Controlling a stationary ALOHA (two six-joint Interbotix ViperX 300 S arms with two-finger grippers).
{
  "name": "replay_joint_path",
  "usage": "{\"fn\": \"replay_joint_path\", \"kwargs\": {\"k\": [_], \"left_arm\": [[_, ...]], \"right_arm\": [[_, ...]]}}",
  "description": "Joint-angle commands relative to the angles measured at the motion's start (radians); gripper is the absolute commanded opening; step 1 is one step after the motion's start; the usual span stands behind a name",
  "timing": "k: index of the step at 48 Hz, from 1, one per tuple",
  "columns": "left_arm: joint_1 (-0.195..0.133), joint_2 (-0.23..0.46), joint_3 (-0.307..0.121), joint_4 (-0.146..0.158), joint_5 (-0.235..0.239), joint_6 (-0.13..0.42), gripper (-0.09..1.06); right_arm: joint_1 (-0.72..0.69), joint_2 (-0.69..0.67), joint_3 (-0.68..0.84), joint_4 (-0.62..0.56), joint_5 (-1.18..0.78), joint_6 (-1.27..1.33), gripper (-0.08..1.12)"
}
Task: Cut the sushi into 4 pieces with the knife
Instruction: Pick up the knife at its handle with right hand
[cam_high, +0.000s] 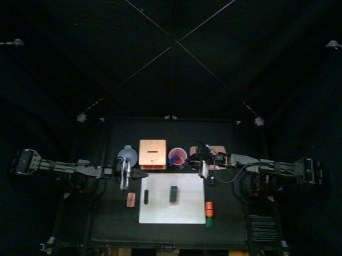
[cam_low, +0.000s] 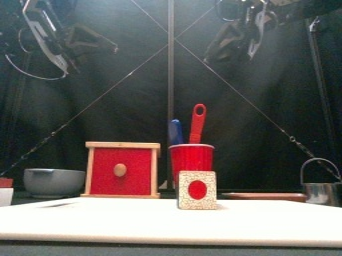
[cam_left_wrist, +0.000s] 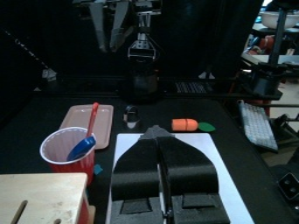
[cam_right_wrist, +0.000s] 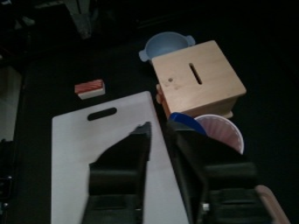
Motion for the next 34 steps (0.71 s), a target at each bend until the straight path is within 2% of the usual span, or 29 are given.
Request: {"fn": "replay_joint_path", "kwargs": {"k": [1,6,25,34], "left_arm": [[0.002,0.003,-0.029,-0.003,-0.009,-0.002,0.01],[0.005,0.002,-0.029,-0.003,-0.009,0.0,0.01],[0.008,0.002,-0.02,-0.003,-0.009,0.0,0.01],[0.008,0.002,-0.014,-0.003,-0.009,0.0,0.01]], "right_arm": [[-0.02,0.048,-0.091,-0.002,0.081,-0.006,0.91],[-0.025,0.114,-0.14,-0.015,0.158,-0.018,1.06],[-0.015,0.347,-0.345,-0.124,0.442,-0.031,1.04],[-0.014,0.445,-0.434,-0.133,0.571,-0.078,1.03]]}}
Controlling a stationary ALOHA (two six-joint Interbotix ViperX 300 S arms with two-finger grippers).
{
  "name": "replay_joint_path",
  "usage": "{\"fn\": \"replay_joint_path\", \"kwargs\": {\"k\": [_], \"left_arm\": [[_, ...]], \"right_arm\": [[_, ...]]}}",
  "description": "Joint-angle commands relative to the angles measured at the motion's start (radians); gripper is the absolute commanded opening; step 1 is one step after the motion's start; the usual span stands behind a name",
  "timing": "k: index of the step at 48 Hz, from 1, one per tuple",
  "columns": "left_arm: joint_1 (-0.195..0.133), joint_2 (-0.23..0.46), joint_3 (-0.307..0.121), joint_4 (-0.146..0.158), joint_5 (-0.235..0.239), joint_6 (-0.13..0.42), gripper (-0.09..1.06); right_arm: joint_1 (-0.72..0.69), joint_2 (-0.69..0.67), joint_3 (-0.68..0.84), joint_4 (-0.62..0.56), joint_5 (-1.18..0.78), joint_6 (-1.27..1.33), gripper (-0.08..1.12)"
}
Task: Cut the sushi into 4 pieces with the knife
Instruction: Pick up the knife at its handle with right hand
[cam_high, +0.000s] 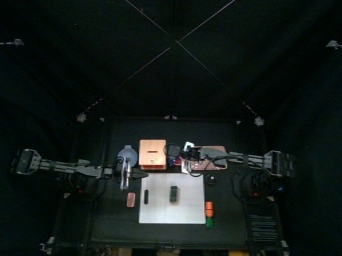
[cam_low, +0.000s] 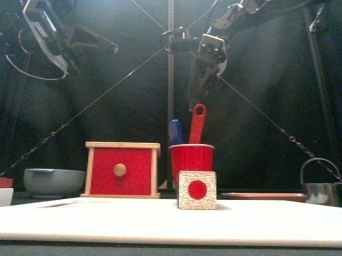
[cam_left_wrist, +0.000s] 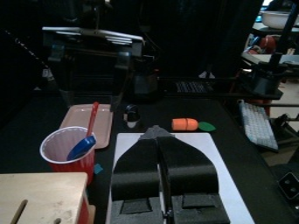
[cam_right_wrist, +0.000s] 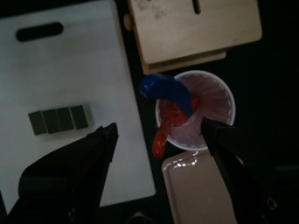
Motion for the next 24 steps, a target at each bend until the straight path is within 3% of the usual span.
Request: {"fn": "replay_joint_path", "kwargs": {"k": [1,24], "left_arm": [[0.002,0.002,-0.012,-0.003,-0.009,0.0,0.01],[0.002,0.003,-0.005,-0.009,-0.009,0.002,0.01]], "right_arm": [[0.002,0.031,-0.072,-0.005,0.064,-0.018,1.03],[-0.005,0.198,-0.206,-0.097,0.264,-0.032,1.03]]}}
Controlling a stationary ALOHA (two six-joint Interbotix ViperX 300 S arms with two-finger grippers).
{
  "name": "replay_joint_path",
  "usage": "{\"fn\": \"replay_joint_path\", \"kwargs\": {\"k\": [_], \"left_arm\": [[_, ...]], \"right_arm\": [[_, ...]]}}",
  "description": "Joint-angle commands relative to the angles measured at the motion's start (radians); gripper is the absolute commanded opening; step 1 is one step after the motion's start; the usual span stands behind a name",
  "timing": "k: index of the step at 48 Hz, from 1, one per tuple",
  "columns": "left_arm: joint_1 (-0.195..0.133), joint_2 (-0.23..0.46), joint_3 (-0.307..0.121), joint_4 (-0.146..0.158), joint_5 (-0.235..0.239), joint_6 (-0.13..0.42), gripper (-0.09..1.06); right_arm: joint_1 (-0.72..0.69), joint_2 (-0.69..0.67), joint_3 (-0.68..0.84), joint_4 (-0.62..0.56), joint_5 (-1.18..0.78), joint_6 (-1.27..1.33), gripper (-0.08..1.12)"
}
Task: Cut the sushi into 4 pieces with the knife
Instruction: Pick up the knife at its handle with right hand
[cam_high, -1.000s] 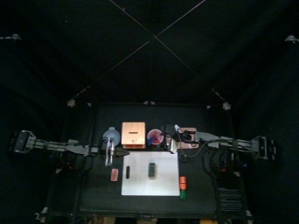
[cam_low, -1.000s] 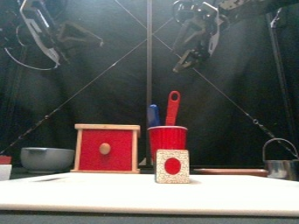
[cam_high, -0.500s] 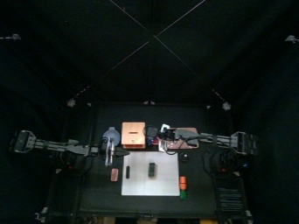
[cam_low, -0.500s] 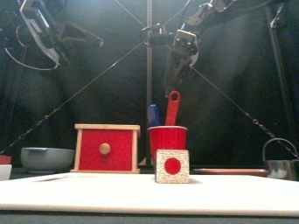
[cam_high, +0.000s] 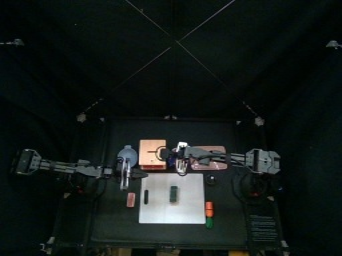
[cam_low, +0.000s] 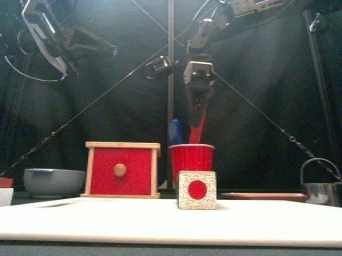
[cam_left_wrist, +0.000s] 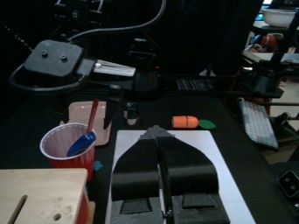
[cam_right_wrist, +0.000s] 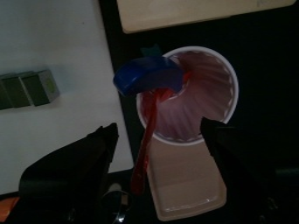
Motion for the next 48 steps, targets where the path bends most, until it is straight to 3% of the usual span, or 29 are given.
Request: {"fn": "replay_joint_path", "kwargs": {"k": [1,11,19,48], "left_arm": [[0.002,0.003,-0.012,-0.002,-0.009,0.003,0.01],[0.003,0.002,-0.009,-0.002,-0.009,0.003,0.01],[0.003,0.002,-0.002,-0.002,-0.009,0.002,0.01],[0.012,0.002,-0.002,-0.002,-0.012,0.003,0.01]], "right_arm": [[-0.006,-0.009,-0.034,-0.008,0.006,-0.002,1.03],[-0.012,0.002,-0.035,-0.009,0.012,-0.002,0.99],[-0.017,0.002,-0.032,-0.009,0.017,-0.003,0.87],[-0.061,-0.006,-0.098,-0.049,0.109,-0.005,0.14]]}}
